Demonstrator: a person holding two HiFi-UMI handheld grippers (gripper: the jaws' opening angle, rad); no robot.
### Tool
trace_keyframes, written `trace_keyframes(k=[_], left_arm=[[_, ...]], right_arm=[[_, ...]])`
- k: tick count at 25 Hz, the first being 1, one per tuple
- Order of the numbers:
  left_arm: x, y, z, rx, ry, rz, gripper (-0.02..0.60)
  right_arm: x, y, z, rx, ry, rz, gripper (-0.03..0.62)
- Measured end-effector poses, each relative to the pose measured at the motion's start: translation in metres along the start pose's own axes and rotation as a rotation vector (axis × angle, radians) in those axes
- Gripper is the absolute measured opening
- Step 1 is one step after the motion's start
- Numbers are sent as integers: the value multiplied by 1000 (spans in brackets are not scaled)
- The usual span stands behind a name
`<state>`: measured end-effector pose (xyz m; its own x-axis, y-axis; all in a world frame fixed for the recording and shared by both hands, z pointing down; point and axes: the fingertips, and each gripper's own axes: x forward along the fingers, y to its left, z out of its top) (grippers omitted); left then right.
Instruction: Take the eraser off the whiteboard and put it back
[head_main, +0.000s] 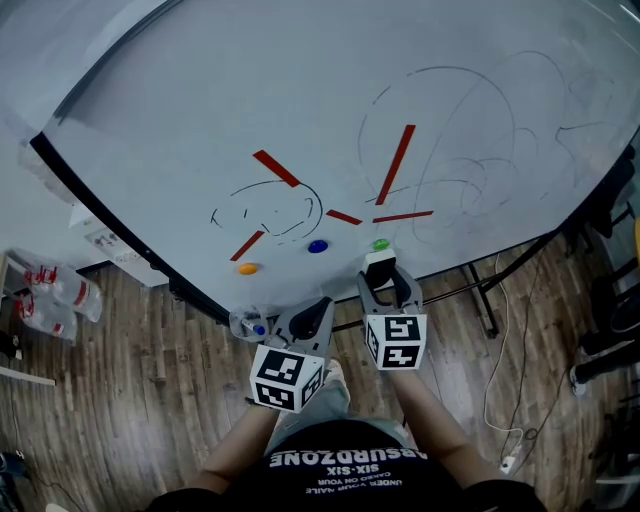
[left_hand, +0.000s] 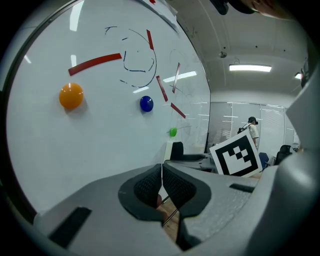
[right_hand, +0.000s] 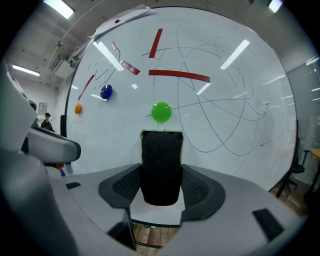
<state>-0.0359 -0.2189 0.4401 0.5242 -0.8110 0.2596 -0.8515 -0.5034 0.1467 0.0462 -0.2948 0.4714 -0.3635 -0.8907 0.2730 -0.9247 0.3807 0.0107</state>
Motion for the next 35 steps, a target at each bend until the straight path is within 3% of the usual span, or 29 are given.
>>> trace_keyframes(k=[16,35], left_arm=[[-6,3,-1,-17,-15,23,8],[-18,-6,-3,-16,-26,18,8]], right_arm=[[-7,2,0,41,9,42,247],[-54,16,-2,117,-6,79,249]])
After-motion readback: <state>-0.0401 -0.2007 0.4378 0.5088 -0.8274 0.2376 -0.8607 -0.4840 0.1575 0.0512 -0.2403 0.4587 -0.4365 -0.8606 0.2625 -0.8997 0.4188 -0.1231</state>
